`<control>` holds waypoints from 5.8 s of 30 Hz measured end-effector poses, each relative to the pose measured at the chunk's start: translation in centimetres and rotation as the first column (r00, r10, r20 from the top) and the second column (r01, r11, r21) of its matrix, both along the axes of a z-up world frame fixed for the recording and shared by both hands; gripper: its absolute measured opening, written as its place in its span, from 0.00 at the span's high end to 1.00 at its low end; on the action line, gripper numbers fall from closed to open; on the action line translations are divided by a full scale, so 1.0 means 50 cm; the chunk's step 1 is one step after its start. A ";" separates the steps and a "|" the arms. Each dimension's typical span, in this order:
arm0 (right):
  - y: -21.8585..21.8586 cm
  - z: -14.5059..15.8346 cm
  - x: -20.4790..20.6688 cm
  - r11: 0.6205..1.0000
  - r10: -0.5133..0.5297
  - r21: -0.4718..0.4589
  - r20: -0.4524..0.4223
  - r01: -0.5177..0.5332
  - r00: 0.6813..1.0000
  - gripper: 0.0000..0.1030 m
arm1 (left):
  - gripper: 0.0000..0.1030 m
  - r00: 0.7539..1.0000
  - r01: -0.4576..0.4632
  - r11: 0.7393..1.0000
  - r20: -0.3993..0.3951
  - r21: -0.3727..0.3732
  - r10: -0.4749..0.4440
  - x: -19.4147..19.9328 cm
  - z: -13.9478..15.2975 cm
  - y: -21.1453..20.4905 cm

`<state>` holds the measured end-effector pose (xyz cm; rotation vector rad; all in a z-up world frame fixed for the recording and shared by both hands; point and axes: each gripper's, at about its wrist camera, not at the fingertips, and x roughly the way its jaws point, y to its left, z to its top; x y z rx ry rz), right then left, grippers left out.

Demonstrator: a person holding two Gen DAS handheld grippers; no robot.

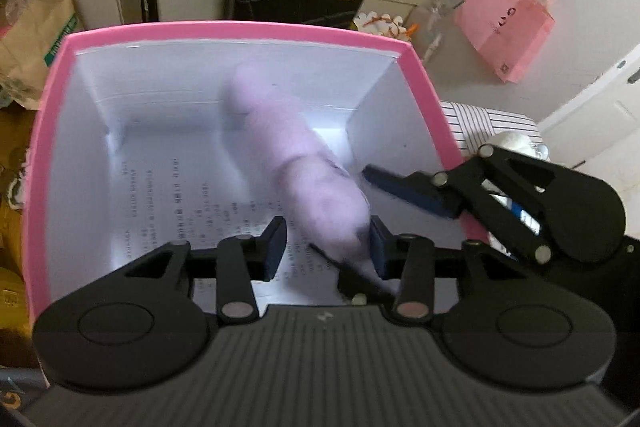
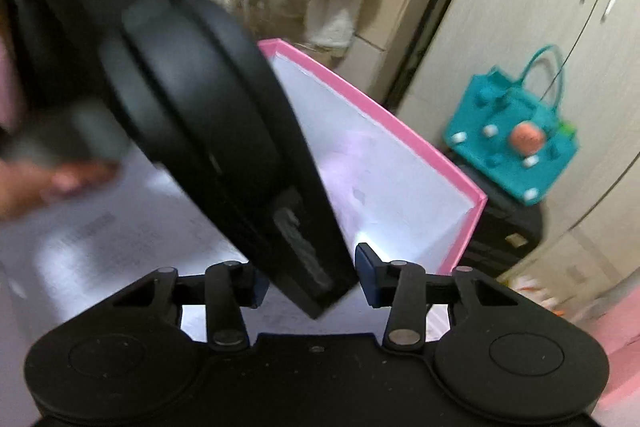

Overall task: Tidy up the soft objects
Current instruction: 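Lower the bunny into the pink box and open the left tool, then reach the left tool to the white mesh bath puff while the right tool reaches the pink pompom, then close the left tool on the mesh puff while the right tool grasps the pink pompom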

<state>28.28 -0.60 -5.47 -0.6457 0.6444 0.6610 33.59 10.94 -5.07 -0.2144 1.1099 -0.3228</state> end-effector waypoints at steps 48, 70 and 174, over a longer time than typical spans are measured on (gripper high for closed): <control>-0.237 0.248 -0.305 0.921 -0.054 0.369 -0.198 0.125 0.979 0.47 | 0.35 0.973 0.106 0.955 0.168 0.276 -0.156 -0.427 0.228 -0.025; -0.427 0.201 -0.432 0.903 -0.182 0.350 -0.209 0.247 0.961 0.44 | 0.26 0.922 0.311 0.905 0.138 0.291 -0.362 -0.491 0.209 -0.192; -0.640 -0.085 -0.224 0.788 -0.449 0.345 -0.243 0.510 0.860 0.55 | 0.74 0.923 -0.078 0.960 0.383 0.269 -0.032 -0.289 -0.021 -0.381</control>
